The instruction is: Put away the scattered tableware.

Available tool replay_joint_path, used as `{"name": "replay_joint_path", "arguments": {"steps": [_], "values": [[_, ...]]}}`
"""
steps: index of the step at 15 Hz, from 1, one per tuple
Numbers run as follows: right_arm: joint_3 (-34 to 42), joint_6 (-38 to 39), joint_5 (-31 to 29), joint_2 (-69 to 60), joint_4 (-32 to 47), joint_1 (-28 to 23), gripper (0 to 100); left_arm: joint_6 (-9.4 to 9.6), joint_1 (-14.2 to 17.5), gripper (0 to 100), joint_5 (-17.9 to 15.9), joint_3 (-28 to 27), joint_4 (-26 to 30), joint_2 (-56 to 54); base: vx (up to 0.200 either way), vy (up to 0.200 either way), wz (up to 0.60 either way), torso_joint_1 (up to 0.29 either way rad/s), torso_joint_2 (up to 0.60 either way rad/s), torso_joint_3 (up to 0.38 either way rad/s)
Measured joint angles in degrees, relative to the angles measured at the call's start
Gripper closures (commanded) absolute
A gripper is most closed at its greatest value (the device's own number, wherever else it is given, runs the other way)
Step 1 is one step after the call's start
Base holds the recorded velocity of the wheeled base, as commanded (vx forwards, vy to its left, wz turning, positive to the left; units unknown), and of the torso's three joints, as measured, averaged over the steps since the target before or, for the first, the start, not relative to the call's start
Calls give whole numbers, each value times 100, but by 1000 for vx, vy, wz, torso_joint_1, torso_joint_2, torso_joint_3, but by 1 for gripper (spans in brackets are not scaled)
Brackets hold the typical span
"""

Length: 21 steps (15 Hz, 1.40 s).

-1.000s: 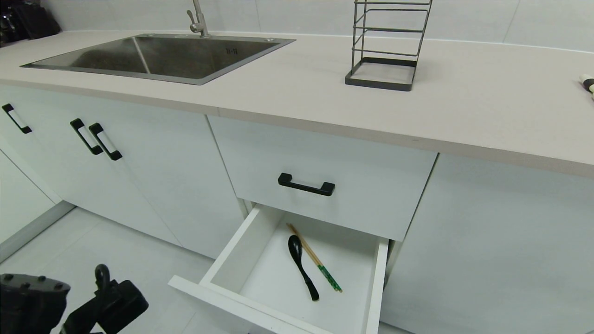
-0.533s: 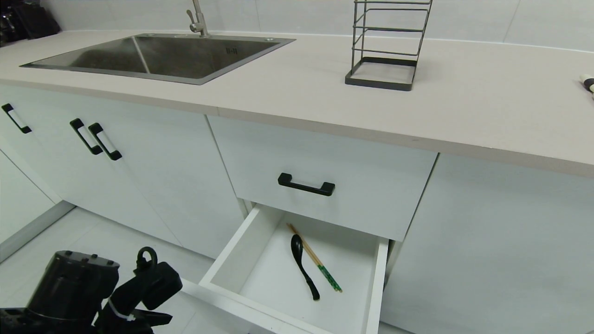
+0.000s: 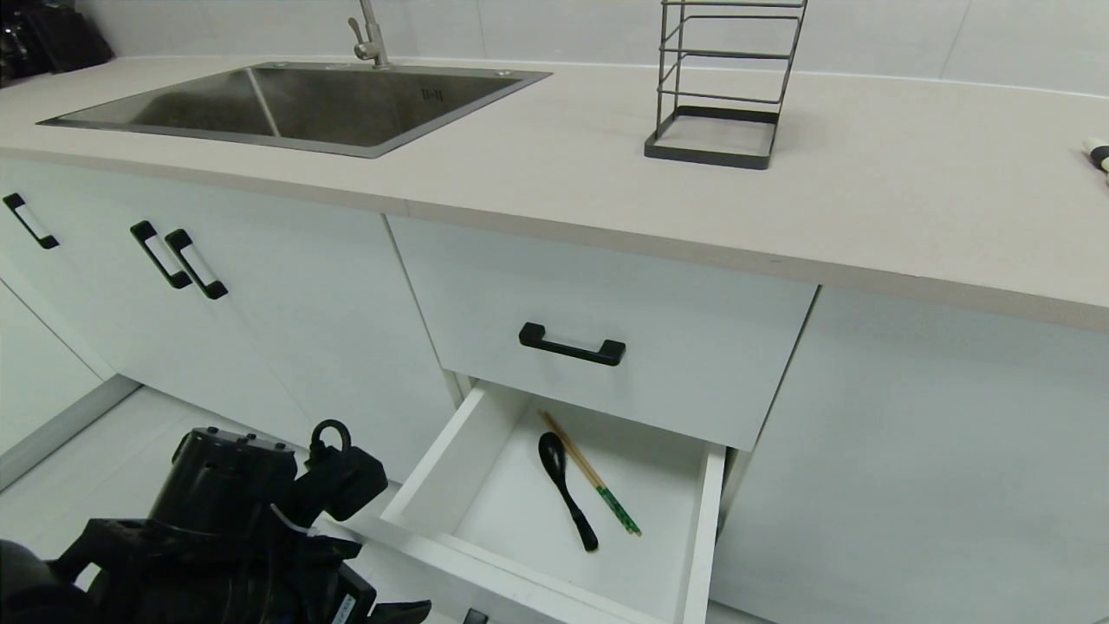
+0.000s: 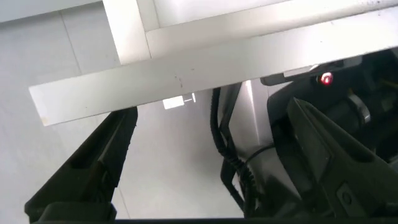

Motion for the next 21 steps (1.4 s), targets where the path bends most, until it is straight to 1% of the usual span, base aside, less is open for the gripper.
{"name": "replay_joint_path", "arguments": {"steps": [5,7,10,13,15,18,21], "values": [[0,0,2,2,0,0,0,-104,-15,0,-46,-306,-2,269,0,0,0,0,0,0],[0,0,2,2,0,0,0,-106,-15,0,-44,-386,-57,344,0,0,0,0,0,0],[0,0,0,2,0,0,0,-107,-20,0,-44,-450,-325,450,0,0,0,0,0,0],[0,0,2,5,-2,-2,0,-106,-20,0,-46,-480,-418,527,0,0,0,0,0,0],[0,2,2,5,0,0,0,-106,-13,0,-44,-538,-583,610,0,0,0,0,0,0],[0,0,2,5,0,0,0,-107,-13,0,-77,-596,-976,805,0,0,0,0,0,0],[0,0,2,6,0,0,0,-106,-13,0,-101,-668,-1013,914,0,0,0,0,0,0]]}}
